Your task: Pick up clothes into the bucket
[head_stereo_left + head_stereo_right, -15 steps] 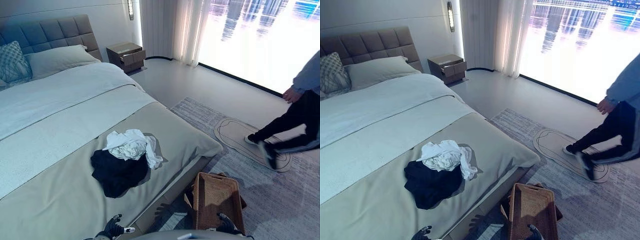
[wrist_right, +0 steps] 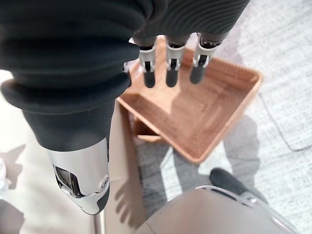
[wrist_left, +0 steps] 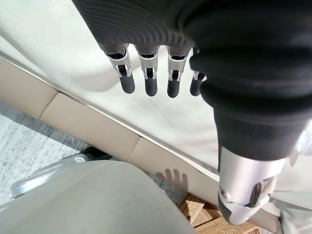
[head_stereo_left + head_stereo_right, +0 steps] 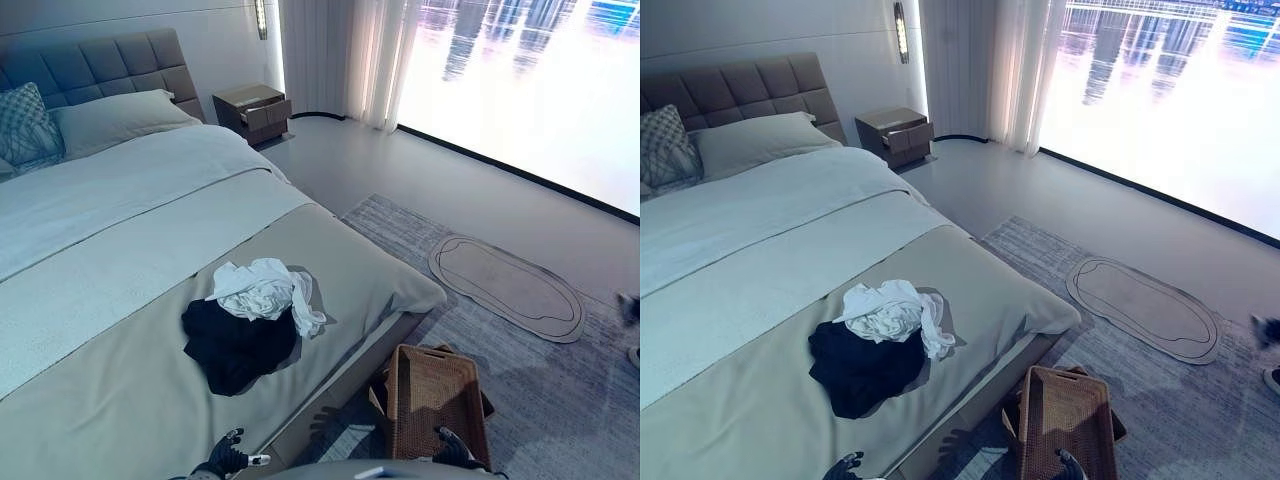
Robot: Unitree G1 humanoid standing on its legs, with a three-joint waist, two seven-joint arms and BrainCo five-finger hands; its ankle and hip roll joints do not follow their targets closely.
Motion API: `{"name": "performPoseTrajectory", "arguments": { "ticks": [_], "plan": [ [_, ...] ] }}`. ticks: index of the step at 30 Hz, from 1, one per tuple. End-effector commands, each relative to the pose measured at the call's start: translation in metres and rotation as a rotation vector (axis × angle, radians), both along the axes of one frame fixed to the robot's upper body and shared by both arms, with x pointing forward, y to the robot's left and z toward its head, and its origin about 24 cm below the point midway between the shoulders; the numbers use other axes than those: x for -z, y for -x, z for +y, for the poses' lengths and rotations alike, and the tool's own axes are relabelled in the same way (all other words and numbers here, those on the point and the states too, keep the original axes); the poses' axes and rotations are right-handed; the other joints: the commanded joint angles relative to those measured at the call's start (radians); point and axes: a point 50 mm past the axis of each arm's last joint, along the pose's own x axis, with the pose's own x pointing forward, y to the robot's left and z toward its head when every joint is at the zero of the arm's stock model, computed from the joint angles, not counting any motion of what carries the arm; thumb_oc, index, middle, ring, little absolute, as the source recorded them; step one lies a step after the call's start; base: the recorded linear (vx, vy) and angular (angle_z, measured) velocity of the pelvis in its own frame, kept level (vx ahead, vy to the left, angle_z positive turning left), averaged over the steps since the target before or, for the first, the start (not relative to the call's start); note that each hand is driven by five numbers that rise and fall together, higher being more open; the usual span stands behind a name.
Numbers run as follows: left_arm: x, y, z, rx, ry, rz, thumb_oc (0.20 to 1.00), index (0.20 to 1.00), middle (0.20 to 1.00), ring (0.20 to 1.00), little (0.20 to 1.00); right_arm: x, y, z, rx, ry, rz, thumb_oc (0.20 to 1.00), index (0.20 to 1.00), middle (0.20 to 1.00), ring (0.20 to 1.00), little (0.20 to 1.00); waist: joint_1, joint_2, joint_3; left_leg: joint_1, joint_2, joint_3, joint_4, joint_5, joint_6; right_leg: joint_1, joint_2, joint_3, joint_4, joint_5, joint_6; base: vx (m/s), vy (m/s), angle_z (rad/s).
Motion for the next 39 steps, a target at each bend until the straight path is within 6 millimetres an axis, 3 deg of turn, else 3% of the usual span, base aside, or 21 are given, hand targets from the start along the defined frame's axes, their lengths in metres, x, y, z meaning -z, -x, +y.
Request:
{"name": "performPoseTrajectory", "arguments": {
  "ticks": [1, 6, 7, 10, 15, 19, 20, 21, 23, 29, 32, 39],
  "plan": [
    [-0.002, -0.027, -0.014, -0.065, 0.006, -0.069, 1.000, 1.000, 1.000, 1.000, 1.000, -0.007, -0.030, 0.000, -0.032, 0.033, -0.075, 1.000, 1.000, 1.000, 1.000, 1.000, -0.011, -0.021, 0.046, 0.037, -0.064, 0.025, 0.032, -0.098, 0.048, -0.064, -0.047, 0.008, 0.034, 0.037, 0.054, 0.00, 0.000, 0.00],
    [-0.016, -0.055, -0.002, -0.104, -0.069, -0.217, 1.000, 1.000, 1.000, 1.000, 1.000, -0.009, -0.035, 0.001, -0.033, 0.047, -0.103, 1.000, 1.000, 1.000, 1.000, 1.000, -0.015, -0.026, 0.065, 0.016, -0.064, 0.025, 0.034, -0.090, 0.047, -0.087, -0.046, 0.010, 0.039, 0.040, 0.053, -0.02, 0.002, -0.01],
    [-0.029, -0.075, 0.004, -0.078, -0.127, -0.318, 1.000, 1.000, 1.000, 1.000, 1.000, -0.011, -0.040, 0.003, -0.042, 0.046, -0.132, 1.000, 1.000, 1.000, 1.000, 1.000, -0.020, -0.028, 0.080, -0.001, -0.064, 0.028, 0.037, -0.086, 0.047, -0.108, -0.045, 0.013, 0.046, 0.044, 0.054, -0.04, 0.002, -0.02],
    [-0.040, -0.092, 0.015, -0.078, -0.205, -0.388, 1.000, 1.000, 1.000, 1.000, 1.000, -0.012, -0.045, 0.005, -0.049, 0.049, -0.155, 1.000, 1.000, 1.000, 1.000, 1.000, -0.027, -0.030, 0.092, -0.025, -0.064, 0.033, 0.040, -0.080, 0.047, -0.139, -0.044, 0.018, 0.054, 0.049, 0.054, -0.08, 0.009, -0.02],
    [-0.082, -0.143, 0.046, -0.094, -0.380, -0.580, 1.000, 1.000, 1.000, 1.000, 1.000, -0.020, -0.063, 0.012, -0.084, 0.041, -0.237, 1.000, 1.000, 1.000, 1.000, 1.000, -0.054, -0.032, 0.120, -0.101, -0.064, 0.056, 0.051, -0.067, 0.050, -0.234, -0.043, 0.042, 0.090, 0.061, 0.054, -0.05, 0.019, -0.10],
    [-0.104, -0.168, 0.053, -0.079, -0.431, -0.667, 1.000, 1.000, 1.000, 1.000, 1.000, -0.025, -0.073, 0.013, -0.090, 0.038, -0.276, 1.000, 1.000, 1.000, 1.000, 1.000, -0.063, -0.031, 0.146, -0.143, -0.065, 0.059, 0.075, -0.069, 0.051, -0.275, -0.047, 0.050, 0.110, 0.063, 0.053, -0.03, 0.033, -0.14],
    [-0.121, -0.185, 0.054, -0.057, -0.464, -0.742, 1.000, 1.000, 1.000, 1.000, 1.000, -0.029, -0.082, 0.012, -0.104, 0.042, -0.308, 1.000, 1.000, 1.000, 1.000, 1.000, -0.068, -0.035, 0.177, -0.189, -0.070, 0.060, 0.120, -0.078, 0.052, -0.307, -0.053, 0.059, 0.126, 0.062, 0.051, -0.04, 0.030, -0.14],
    [-0.122, -0.185, 0.054, -0.057, -0.465, -0.742, 1.000, 1.000, 1.000, 1.000, 1.000, -0.029, -0.082, 0.012, -0.104, 0.042, -0.308, 1.000, 1.000, 1.000, 1.000, 1.000, -0.068, -0.035, 0.177, -0.191, -0.070, 0.060, 0.122, -0.079, 0.052, -0.309, -0.053, 0.059, 0.127, 0.062, 0.051, -0.08, 0.053, -0.09],
    [-0.143, -0.203, 0.059, -0.027, -0.518, -0.818, 1.000, 1.000, 1.000, 1.000, 1.000, -0.039, -0.099, 0.013, -0.124, 0.036, -0.378, 1.000, 1.000, 1.000, 1.000, 1.000, -0.075, -0.046, 0.224, -0.279, -0.077, 0.069, 0.220, -0.105, 0.050, -0.374, -0.056, 0.076, 0.163, 0.063, 0.047, -0.08, 0.031, -0.02],
    [-0.178, -0.222, 0.078, -0.047, -0.606, -0.909, 1.000, 1.000, 1.000, 1.000, 1.000, -0.061, -0.128, 0.013, -0.128, 0.020, -0.520, 1.000, 1.000, 1.000, 1.000, 1.000, -0.089, -0.068, 0.272, -0.446, -0.061, 0.085, 0.380, -0.154, 0.058, -0.521, -0.054, 0.113, 0.249, 0.048, 0.041, -0.06, 0.031, -0.15],
    [-0.209, -0.235, 0.096, -0.105, -0.669, -0.977, 1.000, 1.000, 1.000, 1.000, 1.000, -0.078, -0.148, 0.015, -0.117, -0.004, -0.628, 1.000, 1.000, 1.000, 1.000, 1.000, -0.100, -0.083, 0.306, -0.576, -0.046, 0.089, 0.484, -0.181, 0.063, -0.640, -0.048, 0.126, 0.322, 0.035, 0.034, -0.05, 0.022, -0.04],
    [-0.244, -0.235, 0.129, -0.209, -0.762, -1.028, 1.000, 1.000, 1.000, 1.000, 1.000, -0.096, -0.164, 0.019, -0.111, -0.037, -0.726, 1.000, 1.000, 1.000, 1.000, 1.000, -0.112, -0.118, 0.341, -0.743, -0.024, 0.089, 0.622, -0.228, 0.078, -0.781, -0.026, 0.142, 0.385, 0.031, 0.036, -0.04, 0.017, -0.04]
  ]
}}
